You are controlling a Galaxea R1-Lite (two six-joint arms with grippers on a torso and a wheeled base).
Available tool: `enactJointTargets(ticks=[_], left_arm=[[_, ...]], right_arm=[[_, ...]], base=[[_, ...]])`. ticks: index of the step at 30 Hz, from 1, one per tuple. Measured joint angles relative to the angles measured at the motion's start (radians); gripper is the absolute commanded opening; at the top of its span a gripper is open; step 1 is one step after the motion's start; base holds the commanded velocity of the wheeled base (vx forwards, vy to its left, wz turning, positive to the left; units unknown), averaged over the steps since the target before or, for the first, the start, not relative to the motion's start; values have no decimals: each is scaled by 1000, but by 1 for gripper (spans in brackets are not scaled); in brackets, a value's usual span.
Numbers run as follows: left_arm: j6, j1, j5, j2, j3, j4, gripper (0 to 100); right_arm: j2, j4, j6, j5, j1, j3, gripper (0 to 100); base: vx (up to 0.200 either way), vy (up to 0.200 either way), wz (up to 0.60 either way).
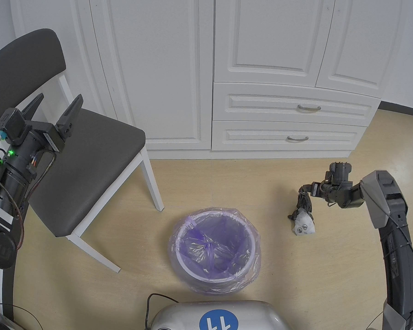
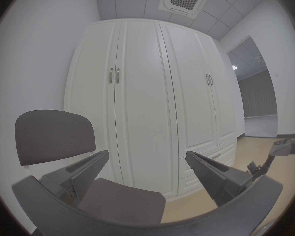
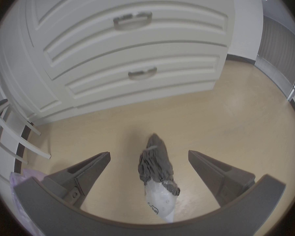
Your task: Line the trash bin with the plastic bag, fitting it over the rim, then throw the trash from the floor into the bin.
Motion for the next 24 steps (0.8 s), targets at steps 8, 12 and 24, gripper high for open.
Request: enactJointTargets(ticks=[8,12,24], left_arm=[[37,8,1,85,3,-56,100],[37,14,1,91,2,-56,100],[39,19,1,64,15,-56,100]], right_arm=[[164,7,17,65,3,-80,100],[189,8,23,109,6,-84,100],[211,-154,23,112,5,-86,100]], base=[[0,0,0],[0,0,0],[0,0,0]])
